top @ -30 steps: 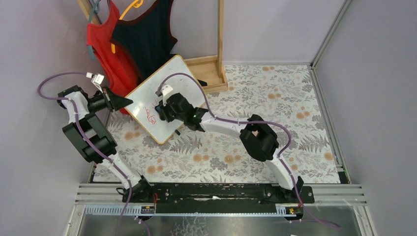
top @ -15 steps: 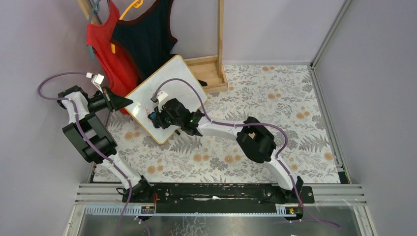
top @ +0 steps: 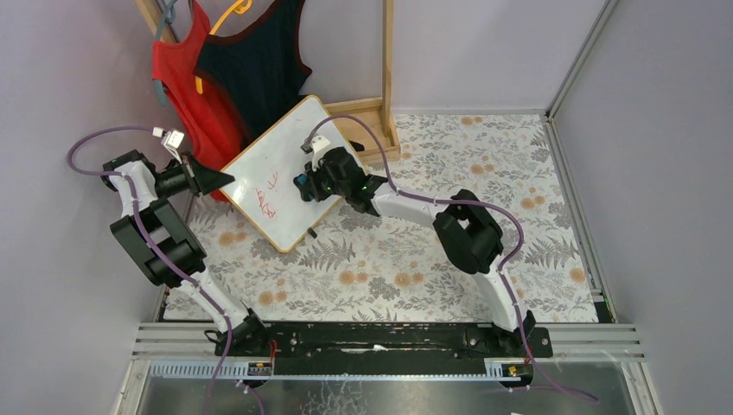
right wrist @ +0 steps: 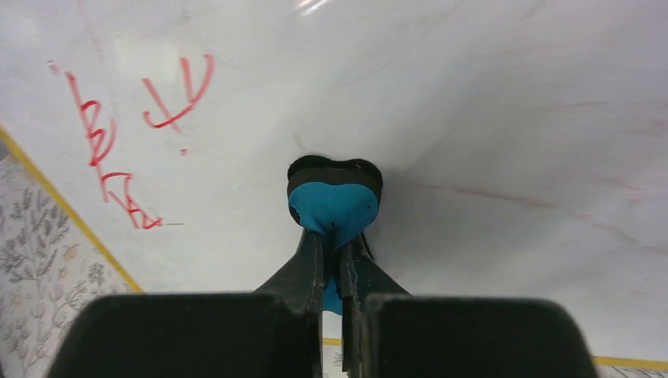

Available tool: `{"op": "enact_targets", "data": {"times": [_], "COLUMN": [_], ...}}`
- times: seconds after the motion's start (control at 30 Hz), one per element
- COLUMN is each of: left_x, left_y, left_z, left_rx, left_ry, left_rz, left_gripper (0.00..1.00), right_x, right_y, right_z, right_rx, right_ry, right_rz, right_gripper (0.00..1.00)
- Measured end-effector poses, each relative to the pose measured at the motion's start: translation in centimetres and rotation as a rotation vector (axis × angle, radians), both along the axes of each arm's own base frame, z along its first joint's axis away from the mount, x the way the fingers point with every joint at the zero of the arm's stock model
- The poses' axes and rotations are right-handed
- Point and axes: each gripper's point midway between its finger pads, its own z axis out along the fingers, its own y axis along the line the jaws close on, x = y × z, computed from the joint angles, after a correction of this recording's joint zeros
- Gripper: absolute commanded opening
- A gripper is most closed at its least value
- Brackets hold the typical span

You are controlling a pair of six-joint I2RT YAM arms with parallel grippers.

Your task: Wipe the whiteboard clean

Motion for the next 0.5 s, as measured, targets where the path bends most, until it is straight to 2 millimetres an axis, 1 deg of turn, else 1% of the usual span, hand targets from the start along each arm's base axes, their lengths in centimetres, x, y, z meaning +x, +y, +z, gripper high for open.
{"op": "enact_targets", "data": {"times": [0.07, 0.17, 0.37, 0.5], "left_x": [0.0, 0.0, 0.0, 0.0], "left_y": [0.0, 0.0, 0.0, 0.0], "left_z": [0.0, 0.0, 0.0, -0.1], "left_rx": [0.0, -0.001, -0.001, 0.002], "left_ry": [0.001, 0.001, 0.001, 0.002], "left_rz": [0.0, -0.001, -0.001, 0.0], "left_gripper": [0.0, 0.0, 0.0, 0.0], "right_x": [1.0, 1.8, 1.6, 1.1], "right_y": [-0.9, -1.6, -1.5, -0.6], "right_z": [0.1, 0.1, 0.3, 0.4], "right_rx": [-0.007, -0.013, -0.023, -0.075], "right_ry": [-0.005, -0.01, -0.004, -0.002], "right_rz": [-0.022, -0.038, -0.038, -0.05], "right_gripper": [0.0, 0.0, 0.0, 0.0]}}
